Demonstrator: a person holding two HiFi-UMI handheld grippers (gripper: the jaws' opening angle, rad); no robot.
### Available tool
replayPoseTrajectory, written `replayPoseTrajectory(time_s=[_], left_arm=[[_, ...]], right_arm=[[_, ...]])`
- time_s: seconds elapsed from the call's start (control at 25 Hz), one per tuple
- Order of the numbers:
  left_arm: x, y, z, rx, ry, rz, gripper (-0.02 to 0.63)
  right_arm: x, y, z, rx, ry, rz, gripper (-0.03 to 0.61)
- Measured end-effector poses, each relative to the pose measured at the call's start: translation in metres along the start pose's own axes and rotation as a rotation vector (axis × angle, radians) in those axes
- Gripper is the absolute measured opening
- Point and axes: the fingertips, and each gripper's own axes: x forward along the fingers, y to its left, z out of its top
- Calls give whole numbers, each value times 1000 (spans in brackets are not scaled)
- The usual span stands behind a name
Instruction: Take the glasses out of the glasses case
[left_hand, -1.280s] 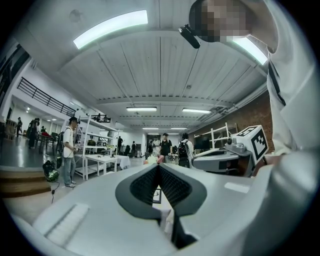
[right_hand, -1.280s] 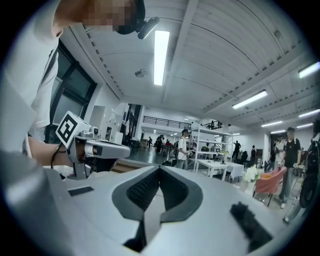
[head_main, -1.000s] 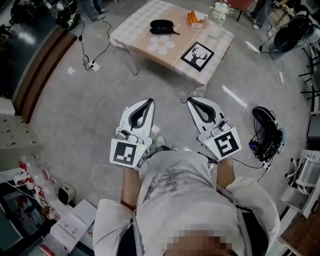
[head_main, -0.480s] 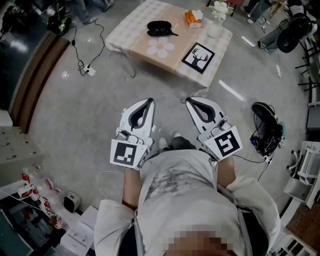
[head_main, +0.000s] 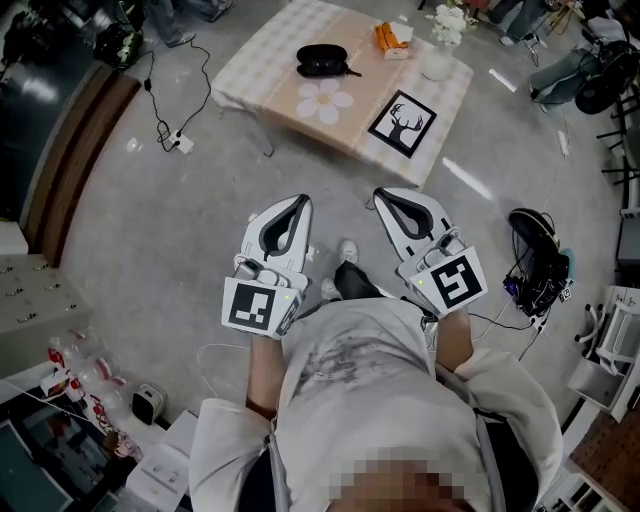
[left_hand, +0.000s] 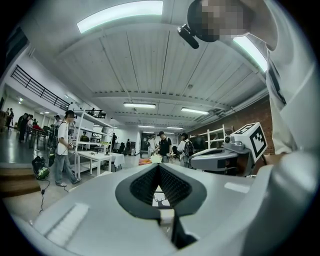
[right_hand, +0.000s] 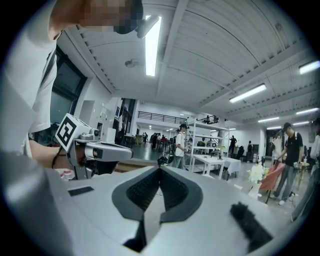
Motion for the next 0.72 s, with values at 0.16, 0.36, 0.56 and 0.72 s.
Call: replayPoseTrajectory(time_s=[0.16,0.36,0.56,0.72], left_arm=[[21,11,-2,3,4,14,9],[45,20,-1,11,10,19,9],[67,32,1,15,17,38,9],[83,38,2,20,23,54,8]], right_arm=[[13,-18,-4,6,-3,16,17],[28,-40,-4,4,-13,32,17],[44,-59,-6,11,-13,60,17],[54,-74,-7,14,-13,82,17]])
